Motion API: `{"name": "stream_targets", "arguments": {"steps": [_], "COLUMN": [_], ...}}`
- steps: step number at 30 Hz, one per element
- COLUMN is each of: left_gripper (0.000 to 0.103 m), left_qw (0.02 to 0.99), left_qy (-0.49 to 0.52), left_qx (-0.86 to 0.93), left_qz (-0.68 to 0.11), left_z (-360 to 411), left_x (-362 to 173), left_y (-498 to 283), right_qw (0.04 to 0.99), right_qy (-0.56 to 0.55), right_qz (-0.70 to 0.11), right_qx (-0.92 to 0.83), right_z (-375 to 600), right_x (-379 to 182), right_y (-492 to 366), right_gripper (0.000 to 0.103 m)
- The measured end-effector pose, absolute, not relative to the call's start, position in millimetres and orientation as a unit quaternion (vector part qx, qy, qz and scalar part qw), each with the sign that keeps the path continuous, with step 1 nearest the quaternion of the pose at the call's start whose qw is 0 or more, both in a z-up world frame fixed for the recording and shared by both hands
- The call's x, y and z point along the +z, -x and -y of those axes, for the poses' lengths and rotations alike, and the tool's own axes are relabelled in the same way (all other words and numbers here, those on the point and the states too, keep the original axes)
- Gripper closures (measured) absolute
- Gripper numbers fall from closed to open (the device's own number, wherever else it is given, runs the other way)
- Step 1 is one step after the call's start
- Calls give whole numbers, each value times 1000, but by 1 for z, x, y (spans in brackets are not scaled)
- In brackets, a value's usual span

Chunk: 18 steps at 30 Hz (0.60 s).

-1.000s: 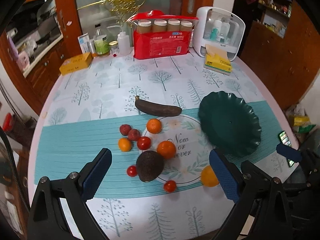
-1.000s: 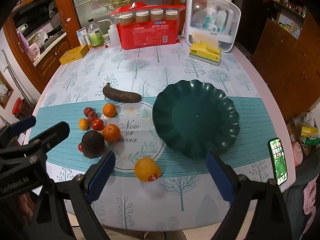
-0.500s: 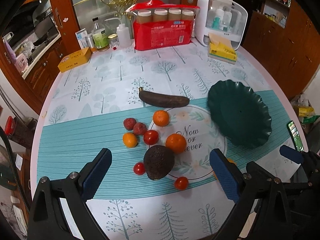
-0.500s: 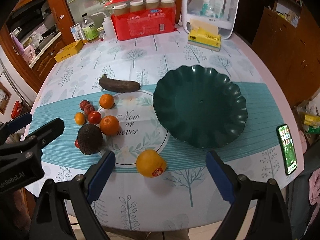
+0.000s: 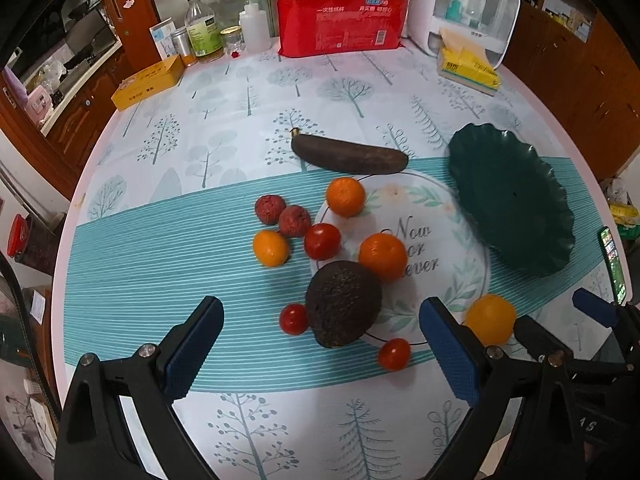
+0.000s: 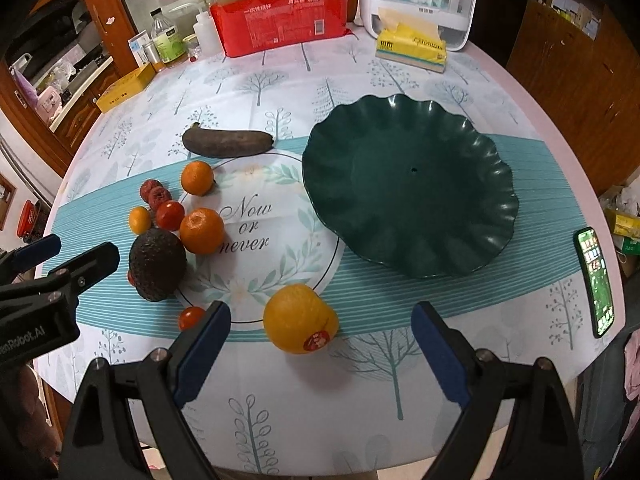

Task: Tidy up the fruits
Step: 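Close the right tool on the grapefruit while the left tool grasps the avocado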

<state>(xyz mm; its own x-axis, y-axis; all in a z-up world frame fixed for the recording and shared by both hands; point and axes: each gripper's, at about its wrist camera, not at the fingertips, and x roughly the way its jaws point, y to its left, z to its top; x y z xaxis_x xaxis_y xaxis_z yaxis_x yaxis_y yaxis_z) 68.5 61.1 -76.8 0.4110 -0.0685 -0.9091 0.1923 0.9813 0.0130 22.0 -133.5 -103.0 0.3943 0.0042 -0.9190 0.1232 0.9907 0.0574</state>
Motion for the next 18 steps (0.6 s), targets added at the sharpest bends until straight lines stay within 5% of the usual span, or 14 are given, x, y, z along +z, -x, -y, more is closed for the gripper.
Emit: {"name": "stream_targets", "arguments": {"steps": [11, 18], "left_gripper": [5, 5], "left_qw": [821, 808], "left_qy": [-30, -11], "left_qx": [-71, -95], "left_qz": [-566, -582], "left_z": [-107, -101], "left_x": [-104, -121], "left_y": [-82, -90], "right_qw": [819, 808], "right_qy": [-80, -91], "right_qz": [-568, -582], "right_qx": [-24, -8], "right_z": [133, 129], "right_x": [-128, -146], "right_y": [-31, -36], "right_gripper": [11, 20]}}
